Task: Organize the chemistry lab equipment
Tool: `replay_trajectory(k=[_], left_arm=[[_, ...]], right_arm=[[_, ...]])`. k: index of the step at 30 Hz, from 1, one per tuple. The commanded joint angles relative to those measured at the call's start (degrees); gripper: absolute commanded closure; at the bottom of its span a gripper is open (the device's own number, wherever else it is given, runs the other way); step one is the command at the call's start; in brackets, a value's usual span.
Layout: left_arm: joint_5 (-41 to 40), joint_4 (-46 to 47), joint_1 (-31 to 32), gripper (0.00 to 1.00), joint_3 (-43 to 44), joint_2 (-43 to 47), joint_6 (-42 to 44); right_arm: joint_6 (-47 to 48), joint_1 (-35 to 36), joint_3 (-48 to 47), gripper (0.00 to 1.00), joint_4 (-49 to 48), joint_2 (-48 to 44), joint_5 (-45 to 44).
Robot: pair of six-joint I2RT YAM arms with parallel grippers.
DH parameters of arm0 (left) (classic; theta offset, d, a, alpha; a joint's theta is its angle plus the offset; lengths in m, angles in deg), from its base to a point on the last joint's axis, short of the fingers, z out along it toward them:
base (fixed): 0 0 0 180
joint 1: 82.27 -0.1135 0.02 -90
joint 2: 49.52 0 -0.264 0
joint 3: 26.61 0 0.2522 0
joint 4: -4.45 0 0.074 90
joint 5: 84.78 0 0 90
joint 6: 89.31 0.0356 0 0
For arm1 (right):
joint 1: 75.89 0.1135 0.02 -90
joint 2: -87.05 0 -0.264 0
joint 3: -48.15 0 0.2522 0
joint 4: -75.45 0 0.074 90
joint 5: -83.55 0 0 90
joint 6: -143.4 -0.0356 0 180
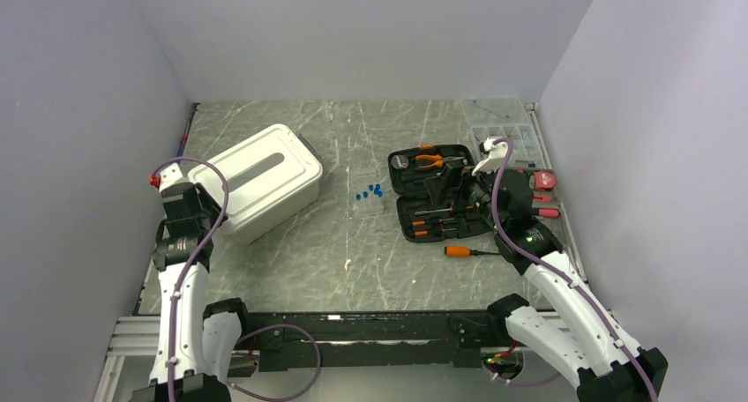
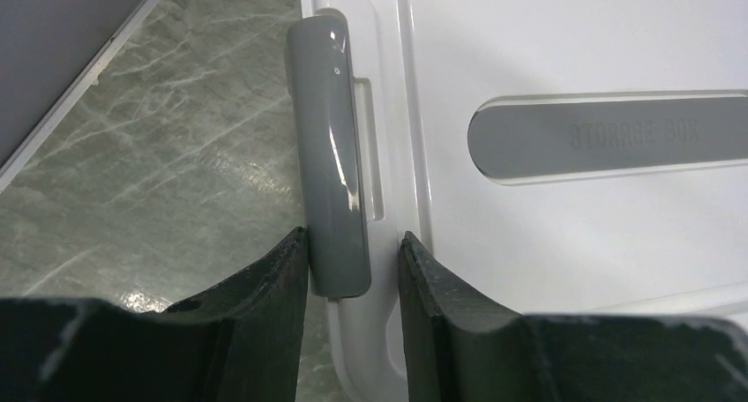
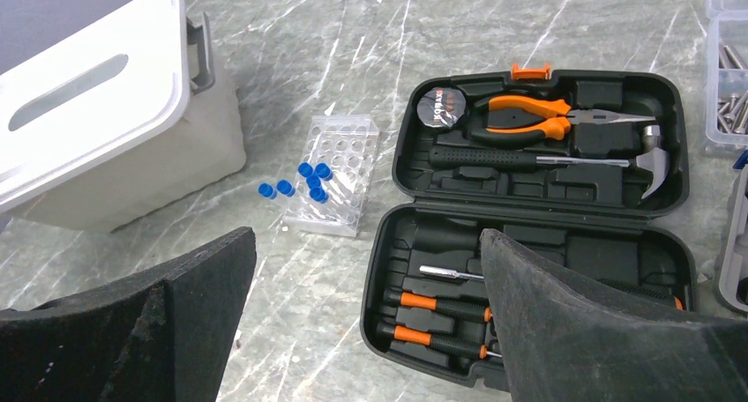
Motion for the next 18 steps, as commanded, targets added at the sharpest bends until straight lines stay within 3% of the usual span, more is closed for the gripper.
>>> replay_trajectory(k=[1,12,15,18], left_arm=[[3.4,-2.1,0.4,1.0,0.0,-2.8,3.9],[2.9,-2.9,0.9,0.98,4.5,-5.4,9.4],[1.1,-6.7,0.9,0.59,10.6,-8.2,11.1],[-1.2,-8.7,1.1,0.33,15.1,-10.7,11.1]], right_arm=[[0.7,-0.1,-0.1,0.0,-2.9,-0.3,-0.2],[0.7,-0.1,-0.2,0.0,-2.9,-0.4,-0.3],[0.7,-0.1,-0.2,0.0,-2.8,-0.5,-0.3],[0.9,-0.1,-0.2,0.0,-2.6,-0.8,-0.5]])
